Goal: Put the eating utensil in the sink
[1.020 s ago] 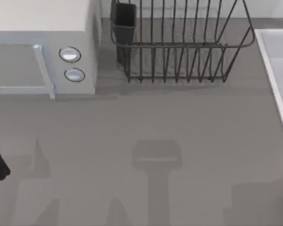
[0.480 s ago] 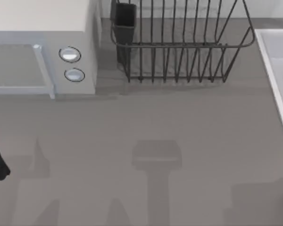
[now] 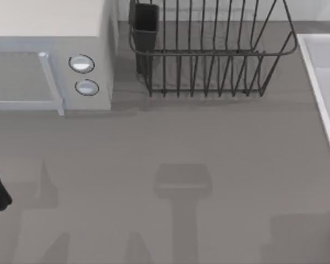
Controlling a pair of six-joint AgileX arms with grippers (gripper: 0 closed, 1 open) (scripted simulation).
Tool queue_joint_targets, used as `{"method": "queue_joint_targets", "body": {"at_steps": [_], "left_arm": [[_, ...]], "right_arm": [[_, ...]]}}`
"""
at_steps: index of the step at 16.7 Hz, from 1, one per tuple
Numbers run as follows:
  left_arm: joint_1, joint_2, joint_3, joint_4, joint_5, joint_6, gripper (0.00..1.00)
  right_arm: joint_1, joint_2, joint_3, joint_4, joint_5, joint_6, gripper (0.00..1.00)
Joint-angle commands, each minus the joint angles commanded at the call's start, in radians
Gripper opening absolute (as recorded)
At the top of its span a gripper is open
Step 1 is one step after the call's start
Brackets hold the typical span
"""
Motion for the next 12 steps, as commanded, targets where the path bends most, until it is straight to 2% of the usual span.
{"method": "queue_joint_targets", "body": {"at_steps": [4,5,8,12], "left_arm": [[0.000,0.000,0.000,0.000,0.000,0.000,1.00],[0.000,0.000,0.000,0.000,0.000,0.000,1.00],[0.000,0.000,0.000,0.000,0.000,0.000,1.00],[0.000,0.000,0.000,0.000,0.000,0.000,1.00]], "right_arm": [[0.000,0.000,0.000,0.000,0.000,0.000,0.00],[0.003,-0.067,0.053,-0.105,0.018,-0.004,0.00],[0.002,-0.080,0.089,-0.145,0.018,0.000,0.00],[0.002,-0.147,0.209,-0.345,0.018,-0.004,0.00]]}}
